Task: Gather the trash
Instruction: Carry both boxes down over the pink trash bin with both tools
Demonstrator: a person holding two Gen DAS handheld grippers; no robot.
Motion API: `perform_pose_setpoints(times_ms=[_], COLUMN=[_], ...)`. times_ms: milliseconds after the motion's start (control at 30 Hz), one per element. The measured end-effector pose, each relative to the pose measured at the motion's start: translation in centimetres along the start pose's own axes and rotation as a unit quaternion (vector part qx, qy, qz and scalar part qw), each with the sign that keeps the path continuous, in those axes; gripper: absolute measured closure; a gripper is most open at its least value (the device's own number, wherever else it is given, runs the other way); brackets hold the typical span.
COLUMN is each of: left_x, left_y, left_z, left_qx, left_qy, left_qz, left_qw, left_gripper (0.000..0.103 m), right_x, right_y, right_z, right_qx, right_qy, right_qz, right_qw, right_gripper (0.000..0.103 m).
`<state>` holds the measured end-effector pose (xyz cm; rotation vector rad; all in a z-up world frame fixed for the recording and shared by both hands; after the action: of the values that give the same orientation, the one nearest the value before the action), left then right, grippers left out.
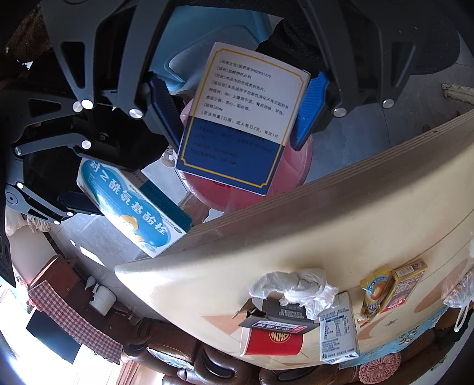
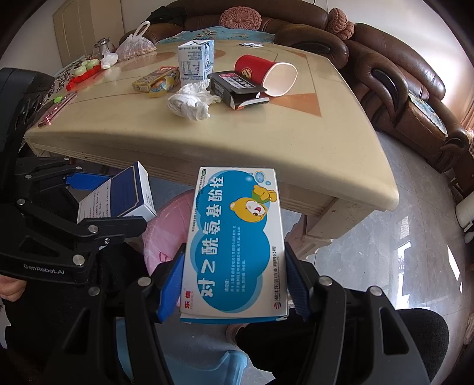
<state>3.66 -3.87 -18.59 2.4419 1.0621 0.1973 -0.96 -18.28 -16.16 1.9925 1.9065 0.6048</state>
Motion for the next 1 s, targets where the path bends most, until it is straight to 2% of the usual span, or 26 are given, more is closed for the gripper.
perform_pose_setpoints(times_ms=[367, 567, 900, 1000], left_x=[0.8, 1.1, 2.4, 2.9], left_y=[-1.3, -1.6, -3.0, -3.3], left_z=[5.2, 8.0, 11.4, 12.2], left_qx=[0.047, 0.072, 0.113, 0.124], left_qy=[-0.026, -0.026, -0.034, -0.051], left_qz=[-0.039, -0.058, -0.099, -0.123], left_qw=[0.9978, 0.9953, 0.9881, 0.9833], left_gripper=[0.032, 0.032, 0.032, 0.032], right_x=[-0.7, -0.9, -1.2, -1.1], right_y=[-1.6, -1.8, -2.2, -2.4], right_z=[4.9, 7.7, 11.9, 13.3], right_qx=[0.056, 0.082, 0.125, 0.141], right_qy=[-0.004, -0.008, -0.009, -0.007], right_qz=[0.012, 0.014, 0.009, 0.006], right_qw=[0.998, 0.996, 0.992, 0.990], right_gripper=[0.043, 0.043, 0.043, 0.043])
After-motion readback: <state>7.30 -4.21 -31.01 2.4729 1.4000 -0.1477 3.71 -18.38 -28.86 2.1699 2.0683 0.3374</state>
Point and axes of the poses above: each gripper's, at about its wrist camera, not at the fingertips, and z roughly the way its jaws point, x to its left, y to its top, the point moved 4 cm from there along z, roughly the way its jaws point, and after that the axes turned 12 degrees about z, right-handed, at the moved point
